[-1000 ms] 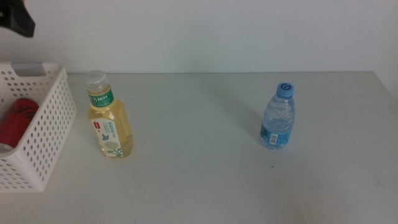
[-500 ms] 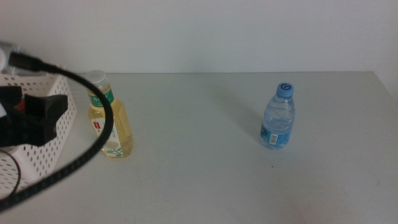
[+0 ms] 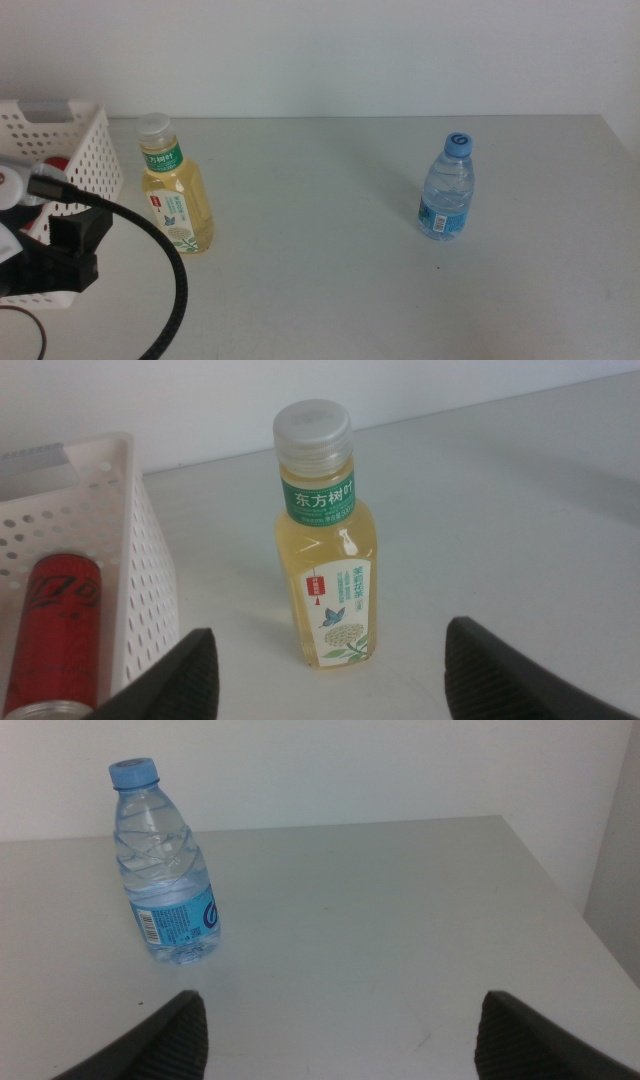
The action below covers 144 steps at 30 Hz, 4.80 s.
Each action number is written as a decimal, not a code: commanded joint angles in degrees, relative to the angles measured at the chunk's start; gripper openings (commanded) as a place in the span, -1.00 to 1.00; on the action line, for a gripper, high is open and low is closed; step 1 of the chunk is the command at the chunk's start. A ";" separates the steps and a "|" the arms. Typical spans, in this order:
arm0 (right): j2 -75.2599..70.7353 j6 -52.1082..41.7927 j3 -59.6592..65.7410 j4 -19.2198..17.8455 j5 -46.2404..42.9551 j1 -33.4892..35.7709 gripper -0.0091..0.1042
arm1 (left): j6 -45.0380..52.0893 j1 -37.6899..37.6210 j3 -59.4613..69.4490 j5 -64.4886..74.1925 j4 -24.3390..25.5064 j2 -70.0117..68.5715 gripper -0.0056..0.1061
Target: Use arms to grab the bottles and put them into the dustbin to the left of the table.
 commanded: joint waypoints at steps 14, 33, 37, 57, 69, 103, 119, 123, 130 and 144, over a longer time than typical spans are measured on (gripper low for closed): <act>-1.20 -0.69 -0.56 -0.51 -4.54 -0.21 0.83 | -1.07 -0.28 -1.54 -9.86 -4.53 5.14 0.78; -1.20 -0.69 -0.56 -0.51 -4.54 -0.21 0.83 | -3.98 -6.01 4.10 -41.16 -3.29 28.35 0.78; -1.20 -0.69 -0.56 -0.51 -4.54 -0.21 0.83 | -4.91 -7.21 9.97 -54.68 -3.23 30.51 0.78; -1.20 -0.69 -0.56 -0.51 -4.54 -0.21 0.83 | -4.01 -6.01 2.21 -62.86 -6.50 47.59 0.78; -1.20 -0.69 -0.56 -0.51 -4.54 -0.21 0.83 | -1.57 -4.19 1.05 -63.16 -5.47 48.89 0.78; -1.20 -0.69 -0.56 -0.51 -4.54 -0.21 0.83 | -16.40 6.87 -9.91 -64.46 19.51 60.39 0.72; -1.20 -0.69 -0.56 -0.51 -4.54 -0.21 0.83 | -23.07 7.10 -17.93 -30.96 21.78 46.79 -0.93; -1.20 -0.69 -0.56 -0.51 -4.54 -0.21 0.83 | -26.88 7.04 -26.84 -12.00 25.98 42.01 -0.93; -1.20 -0.69 -0.56 -0.51 -4.54 -0.21 0.83 | -12.03 7.04 -45.27 10.04 11.43 38.18 -0.93; -1.20 -0.69 -0.56 -0.51 -4.54 -0.21 0.83 | 22.65 27.97 -70.94 51.71 -14.18 47.22 -0.93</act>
